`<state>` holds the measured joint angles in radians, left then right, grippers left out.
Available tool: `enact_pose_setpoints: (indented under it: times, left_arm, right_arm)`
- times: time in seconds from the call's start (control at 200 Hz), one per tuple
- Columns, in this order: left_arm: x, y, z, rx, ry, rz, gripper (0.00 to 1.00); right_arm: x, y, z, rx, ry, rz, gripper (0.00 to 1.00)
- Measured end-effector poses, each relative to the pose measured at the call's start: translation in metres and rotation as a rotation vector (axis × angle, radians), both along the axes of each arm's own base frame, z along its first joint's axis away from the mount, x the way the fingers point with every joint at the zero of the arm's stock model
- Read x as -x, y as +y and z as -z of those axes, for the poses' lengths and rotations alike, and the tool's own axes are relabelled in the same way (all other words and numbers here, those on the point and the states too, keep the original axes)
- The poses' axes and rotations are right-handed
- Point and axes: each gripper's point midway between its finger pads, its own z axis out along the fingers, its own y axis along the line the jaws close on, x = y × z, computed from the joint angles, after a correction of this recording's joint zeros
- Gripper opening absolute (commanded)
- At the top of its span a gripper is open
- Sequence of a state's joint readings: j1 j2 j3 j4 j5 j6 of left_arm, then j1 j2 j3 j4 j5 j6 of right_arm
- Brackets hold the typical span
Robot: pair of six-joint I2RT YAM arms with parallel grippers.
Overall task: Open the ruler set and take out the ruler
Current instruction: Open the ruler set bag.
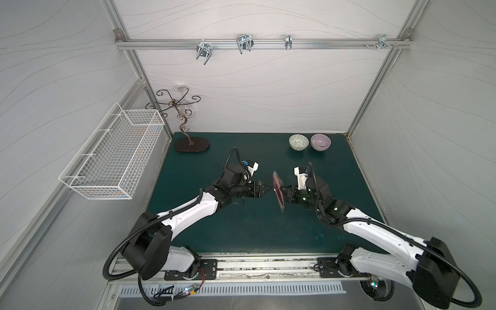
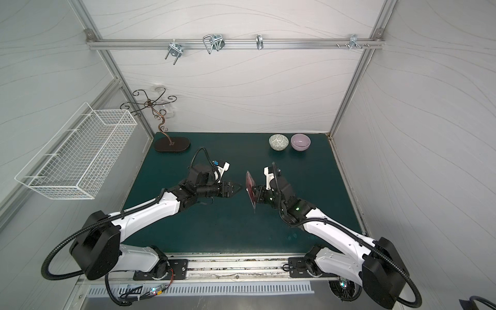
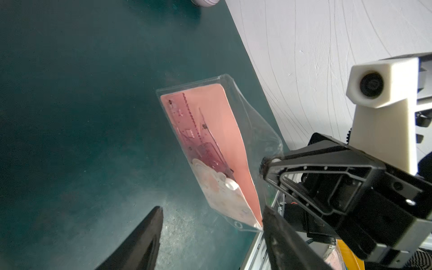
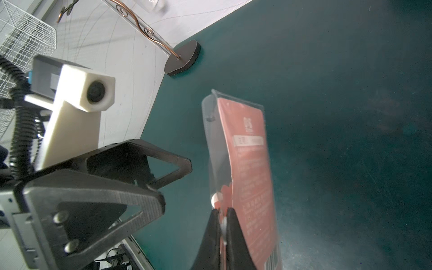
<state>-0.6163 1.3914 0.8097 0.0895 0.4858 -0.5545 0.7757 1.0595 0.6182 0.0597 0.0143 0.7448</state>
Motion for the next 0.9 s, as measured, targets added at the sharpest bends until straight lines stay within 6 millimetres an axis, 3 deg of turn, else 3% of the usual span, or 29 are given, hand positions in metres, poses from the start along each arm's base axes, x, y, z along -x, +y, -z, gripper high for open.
enact_pose_setpoints:
  times: [0.26,0.4,0.485,0.57,0.63,0.71,0.9]
  left_arm:
    - [0.001,-0.016,0.021,-0.029,0.046,0.031,0.72]
    - [-0.005,-0.021,0.023,-0.022,0.049,0.028,0.66]
    - [-0.006,-0.023,0.024,-0.016,0.058,0.025,0.55]
    - [-0.005,-0.024,0.024,-0.011,0.067,0.026,0.37]
    - [-0.006,-0.024,0.023,-0.01,0.066,0.025,0.31]
    - [-0.007,-0.025,0.021,-0.016,0.053,0.025,0.16]
    - [-0.009,-0.023,0.024,-0.032,0.053,0.009,0.15]
  right_arm:
    - [0.001,0.003,-0.002,-0.021,0.003,0.008,0.0]
    - [0.001,0.005,0.0,-0.018,0.008,0.005,0.0]
    - [0.001,0.005,0.001,-0.017,0.01,0.006,0.0]
    - [0.001,0.005,0.002,-0.014,0.013,0.005,0.0]
    - [0.001,0.005,0.002,-0.016,0.013,0.007,0.0]
    - [0.001,0.006,0.001,-0.021,0.012,0.008,0.0]
    - [0.0,0.006,0.0,-0.027,0.008,0.008,0.0]
